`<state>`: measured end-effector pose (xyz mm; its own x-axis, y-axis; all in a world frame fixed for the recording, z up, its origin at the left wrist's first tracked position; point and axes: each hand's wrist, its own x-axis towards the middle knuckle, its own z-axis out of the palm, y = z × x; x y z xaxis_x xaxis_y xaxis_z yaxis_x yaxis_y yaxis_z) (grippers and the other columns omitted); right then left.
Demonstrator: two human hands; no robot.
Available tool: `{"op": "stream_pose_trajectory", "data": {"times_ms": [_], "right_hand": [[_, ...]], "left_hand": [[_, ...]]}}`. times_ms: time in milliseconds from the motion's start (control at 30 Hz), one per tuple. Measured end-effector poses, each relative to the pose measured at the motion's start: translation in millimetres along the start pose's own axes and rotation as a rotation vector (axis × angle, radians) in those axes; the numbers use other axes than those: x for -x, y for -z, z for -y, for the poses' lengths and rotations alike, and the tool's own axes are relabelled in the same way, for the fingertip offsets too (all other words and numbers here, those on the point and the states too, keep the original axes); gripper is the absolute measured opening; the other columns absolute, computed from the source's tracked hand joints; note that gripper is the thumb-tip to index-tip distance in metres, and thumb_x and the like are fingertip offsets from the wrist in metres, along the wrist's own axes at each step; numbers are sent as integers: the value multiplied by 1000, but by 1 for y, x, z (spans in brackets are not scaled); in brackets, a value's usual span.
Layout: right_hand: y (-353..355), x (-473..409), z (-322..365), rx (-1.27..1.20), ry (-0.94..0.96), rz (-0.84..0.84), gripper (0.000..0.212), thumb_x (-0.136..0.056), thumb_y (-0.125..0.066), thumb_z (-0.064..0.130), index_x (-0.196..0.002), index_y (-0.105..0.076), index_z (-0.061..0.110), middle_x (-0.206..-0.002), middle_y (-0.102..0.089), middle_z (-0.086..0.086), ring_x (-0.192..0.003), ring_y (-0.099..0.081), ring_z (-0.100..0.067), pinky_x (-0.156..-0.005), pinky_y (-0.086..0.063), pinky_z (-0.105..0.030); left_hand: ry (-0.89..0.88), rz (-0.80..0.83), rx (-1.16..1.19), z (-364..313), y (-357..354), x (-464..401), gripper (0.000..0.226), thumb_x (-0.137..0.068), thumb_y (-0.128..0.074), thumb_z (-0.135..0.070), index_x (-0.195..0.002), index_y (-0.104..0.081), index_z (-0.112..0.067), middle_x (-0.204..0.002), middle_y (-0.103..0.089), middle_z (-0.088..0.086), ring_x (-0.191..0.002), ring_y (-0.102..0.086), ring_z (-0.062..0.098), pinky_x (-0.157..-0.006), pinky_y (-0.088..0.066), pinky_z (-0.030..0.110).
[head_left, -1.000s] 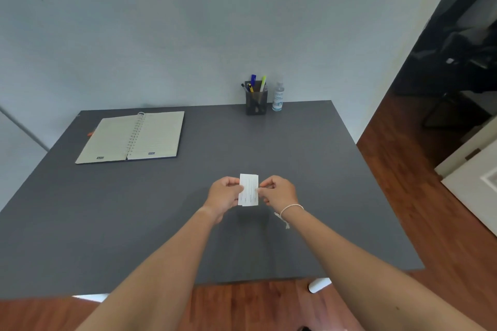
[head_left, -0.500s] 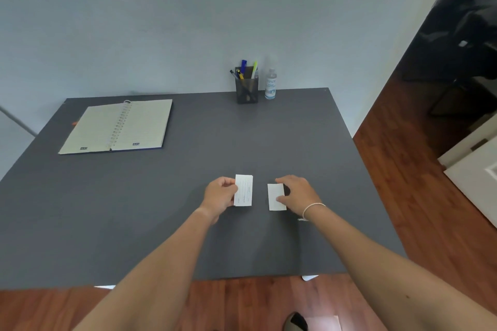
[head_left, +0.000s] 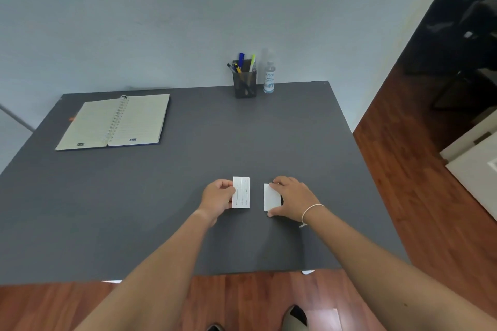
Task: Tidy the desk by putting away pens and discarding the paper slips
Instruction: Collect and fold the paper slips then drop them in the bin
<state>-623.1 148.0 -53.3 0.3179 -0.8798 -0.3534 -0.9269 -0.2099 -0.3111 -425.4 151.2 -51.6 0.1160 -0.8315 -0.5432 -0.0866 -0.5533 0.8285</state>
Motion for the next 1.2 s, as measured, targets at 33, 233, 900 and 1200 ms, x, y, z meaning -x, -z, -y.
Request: {"op": "stream_pose_trajectory", "data": {"times_ms": [33,233,900,1200], "right_hand": [[-1,0,0,-10,0,2,73,-76,-65,46,-138,-38,19,-142,-37,3,-131,-33,-20,-107,-30,-33],[-3,3,5,-67,-8,-2,61,-83,-60,28,-138,-37,19,-132,-42,-4,-124,-39,-22,-100,-41,-34],[9,8,14,-651,-220,-246,17,-87,-51,6,-92,-67,6,-90,-50,-1,-81,-48,-16,-74,-33,-18],[18,7,27,-888,-211,-330,29,-83,-56,6,-65,-60,29,-65,-55,5,-59,-47,-17,-66,-45,-29]], "left_hand": [[1,1,4,1,0,0,15,-87,-45,1,-87,-58,-7,-89,-63,10,-75,-63,22,-72,-56,31],[-5,7,5,2,0,4,14,-88,-45,1,-91,-57,-6,-84,-62,7,-72,-63,20,-66,-55,27],[-23,-3,28,4,8,17,16,-88,-46,1,-85,-57,-10,-100,-63,16,-84,-62,27,-70,-55,30],[-25,0,41,4,9,20,17,-87,-45,2,-83,-57,-10,-102,-63,17,-87,-63,29,-71,-56,32]]}}
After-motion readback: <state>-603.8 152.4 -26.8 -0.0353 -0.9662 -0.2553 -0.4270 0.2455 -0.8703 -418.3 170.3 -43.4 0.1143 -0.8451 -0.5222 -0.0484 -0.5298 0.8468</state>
